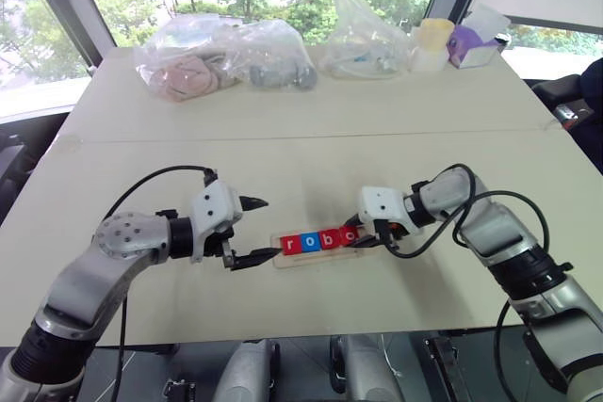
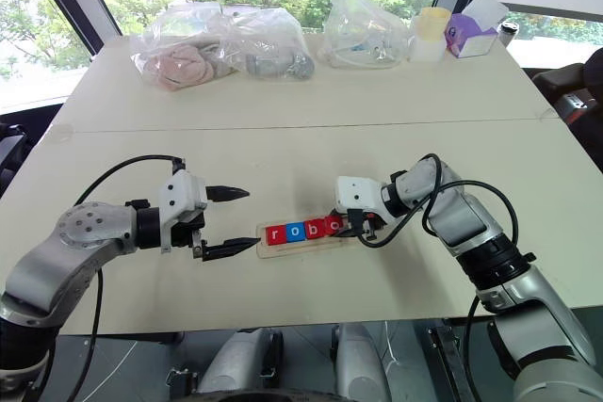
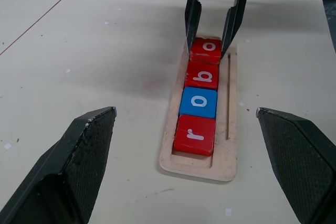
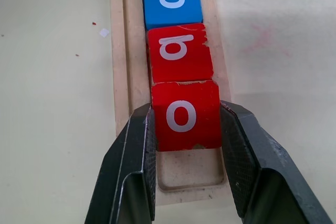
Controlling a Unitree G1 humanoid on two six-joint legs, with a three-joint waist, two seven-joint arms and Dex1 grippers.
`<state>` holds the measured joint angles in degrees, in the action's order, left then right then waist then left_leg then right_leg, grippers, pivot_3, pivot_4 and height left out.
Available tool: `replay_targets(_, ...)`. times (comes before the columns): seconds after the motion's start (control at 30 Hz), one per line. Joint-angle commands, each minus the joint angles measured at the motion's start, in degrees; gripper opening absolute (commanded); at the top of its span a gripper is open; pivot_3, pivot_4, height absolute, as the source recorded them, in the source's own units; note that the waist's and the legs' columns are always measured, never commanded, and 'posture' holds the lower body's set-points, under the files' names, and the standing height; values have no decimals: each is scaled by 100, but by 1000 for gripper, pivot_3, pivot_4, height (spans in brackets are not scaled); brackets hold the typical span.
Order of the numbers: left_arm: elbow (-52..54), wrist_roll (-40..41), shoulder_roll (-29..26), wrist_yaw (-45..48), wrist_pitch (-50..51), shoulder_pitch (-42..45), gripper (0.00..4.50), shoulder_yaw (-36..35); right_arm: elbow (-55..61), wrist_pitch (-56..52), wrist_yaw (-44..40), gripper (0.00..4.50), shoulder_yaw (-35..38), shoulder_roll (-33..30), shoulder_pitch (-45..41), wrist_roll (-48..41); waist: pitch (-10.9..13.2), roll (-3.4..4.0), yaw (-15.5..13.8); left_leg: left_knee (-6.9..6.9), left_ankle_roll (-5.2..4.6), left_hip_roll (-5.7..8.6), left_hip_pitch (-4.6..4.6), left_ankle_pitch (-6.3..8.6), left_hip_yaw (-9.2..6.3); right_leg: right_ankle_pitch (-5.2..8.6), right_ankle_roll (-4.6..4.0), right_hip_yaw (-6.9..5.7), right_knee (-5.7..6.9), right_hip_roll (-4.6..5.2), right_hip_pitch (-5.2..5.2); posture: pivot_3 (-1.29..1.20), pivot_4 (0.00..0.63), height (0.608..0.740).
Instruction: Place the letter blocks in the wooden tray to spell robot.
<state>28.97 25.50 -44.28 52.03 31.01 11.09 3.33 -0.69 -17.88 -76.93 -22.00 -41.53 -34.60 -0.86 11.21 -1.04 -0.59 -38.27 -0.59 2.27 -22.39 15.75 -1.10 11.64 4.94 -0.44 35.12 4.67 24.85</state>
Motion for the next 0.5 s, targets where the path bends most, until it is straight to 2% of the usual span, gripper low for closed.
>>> replay_targets(0.03, 55, -22, 23, -25, -70, 80, 4500, -36, 190, 12, -4, 1126, 126, -38, -64, -77, 0, 0, 1, 0, 0, 0, 0, 0, 0, 0, 0, 0, 0, 0, 0, 0, 150, 725)
replay_targets(0.13, 53, -32, 20, -31, -82, 80, 4500, -38, 218, -8, -4, 1126, 111, -35, -43, -77, 0, 0, 1, 0, 0, 0, 0, 0, 0, 0, 0, 0, 0, 0, 0, 0, 150, 725)
replay_targets(0.27, 56, -38, 13, -37, -88, 76, 4500, -45, 249, -42, 5, 3064, 96, -12, -47, -78, 0, 0, 0, 0, 0, 0, 0, 0, 0, 0, 1, 0, 0, 0, 0, 0, 150, 725)
replay_targets(0.33, 51, -42, 16, -40, -89, 82, 4500, -40, 249, -46, 5, 4186, 95, -10, -58, -76, 0, 0, 0, 0, 0, 0, 0, 0, 0, 0, 0, 0, 0, 0, 0, 0, 150, 725)
replay_targets(0.37, 47, -46, 19, -43, -92, 86, 4500, -36, 248, -49, 0, 4437, 100, -12, -68, -80, 0, 0, 0, 0, 0, 0, 0, 0, 0, 0, 0, 0, 0, 0, 0, 0, 150, 725)
replay_targets(0.5, 41, -50, 22, -48, -98, 90, 4500, -29, 253, -194, 36, 4437, 245, 38, -171, -224, 0, 0, 1, 0, 0, 0, 0, 0, 0, 0, 0, 0, 0, 0, 0, 0, 150, 725)
